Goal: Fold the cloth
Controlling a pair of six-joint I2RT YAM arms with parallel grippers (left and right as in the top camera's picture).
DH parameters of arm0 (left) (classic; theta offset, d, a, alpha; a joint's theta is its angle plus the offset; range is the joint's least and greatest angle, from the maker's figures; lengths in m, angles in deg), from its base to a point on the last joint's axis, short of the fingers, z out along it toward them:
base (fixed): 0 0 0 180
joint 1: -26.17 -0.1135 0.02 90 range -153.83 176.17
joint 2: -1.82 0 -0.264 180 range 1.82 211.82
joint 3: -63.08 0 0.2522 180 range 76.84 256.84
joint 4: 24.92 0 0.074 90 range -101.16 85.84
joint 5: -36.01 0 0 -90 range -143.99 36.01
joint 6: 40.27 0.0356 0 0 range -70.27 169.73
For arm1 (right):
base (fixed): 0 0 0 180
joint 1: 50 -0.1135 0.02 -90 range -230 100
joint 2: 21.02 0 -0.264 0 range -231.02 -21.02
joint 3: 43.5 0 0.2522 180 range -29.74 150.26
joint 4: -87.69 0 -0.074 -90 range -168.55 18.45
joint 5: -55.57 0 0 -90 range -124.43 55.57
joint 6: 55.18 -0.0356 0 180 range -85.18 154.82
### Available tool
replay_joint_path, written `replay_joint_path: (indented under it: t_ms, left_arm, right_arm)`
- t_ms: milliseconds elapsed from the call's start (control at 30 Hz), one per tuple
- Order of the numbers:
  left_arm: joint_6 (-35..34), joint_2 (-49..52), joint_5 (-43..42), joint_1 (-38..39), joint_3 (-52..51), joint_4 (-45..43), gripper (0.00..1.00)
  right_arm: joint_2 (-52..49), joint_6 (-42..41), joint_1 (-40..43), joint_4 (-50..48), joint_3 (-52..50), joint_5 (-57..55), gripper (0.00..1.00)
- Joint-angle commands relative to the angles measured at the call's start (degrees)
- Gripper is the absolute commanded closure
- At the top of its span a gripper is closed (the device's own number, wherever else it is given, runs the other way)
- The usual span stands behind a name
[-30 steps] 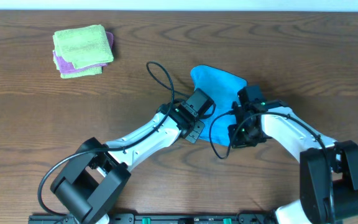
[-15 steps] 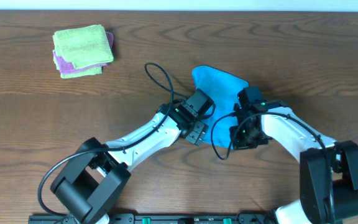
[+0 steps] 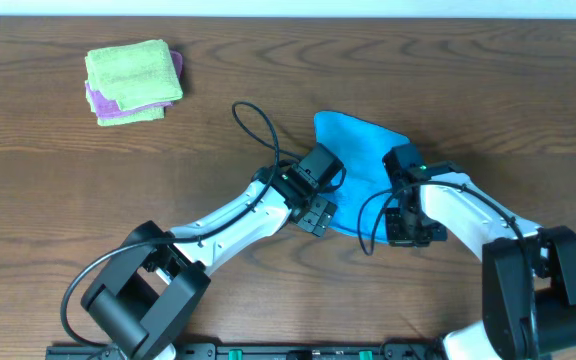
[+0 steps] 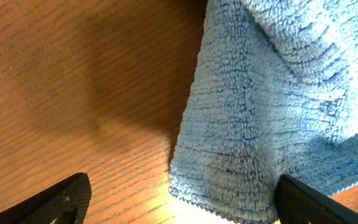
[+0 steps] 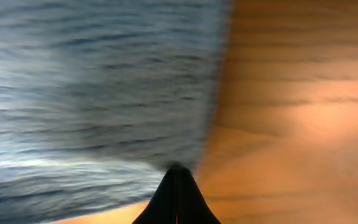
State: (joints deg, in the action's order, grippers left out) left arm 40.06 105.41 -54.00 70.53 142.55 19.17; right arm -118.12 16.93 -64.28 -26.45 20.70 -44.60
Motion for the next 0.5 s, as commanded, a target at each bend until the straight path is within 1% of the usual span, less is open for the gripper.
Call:
replay_joint_path:
  t_ms: [0,200,333,400,467]
  left_arm:
    - [-0.2,-0.6,0.0,-0.1,1.3,0.9,0.05]
    - [-0.2,-0.6,-3.0,-0.1,1.3,1.1,0.05]
    - [-0.2,-0.6,-0.5,-0.1,1.8,1.2,0.05]
    - [-0.2,-0.7,1.6,-0.1,3.1,1.2,0.05]
    - [0.5,-0.7,2.0,-0.1,4.8,1.8,0.05]
  right_arm:
    - [0.4,-5.2,-0.2,0.5,-0.5,-7.0,0.98]
    - [0.4,-4.4,0.4,-0.2,-0.5,-5.3,0.99]
    - [0.4,-3.7,0.4,-0.5,-0.5,-4.4,0.98]
    - [0.4,-3.7,0.4,-0.5,-0.3,-4.4,0.98]
    - [0.4,-3.7,0.4,-0.1,0.2,-4.5,0.98]
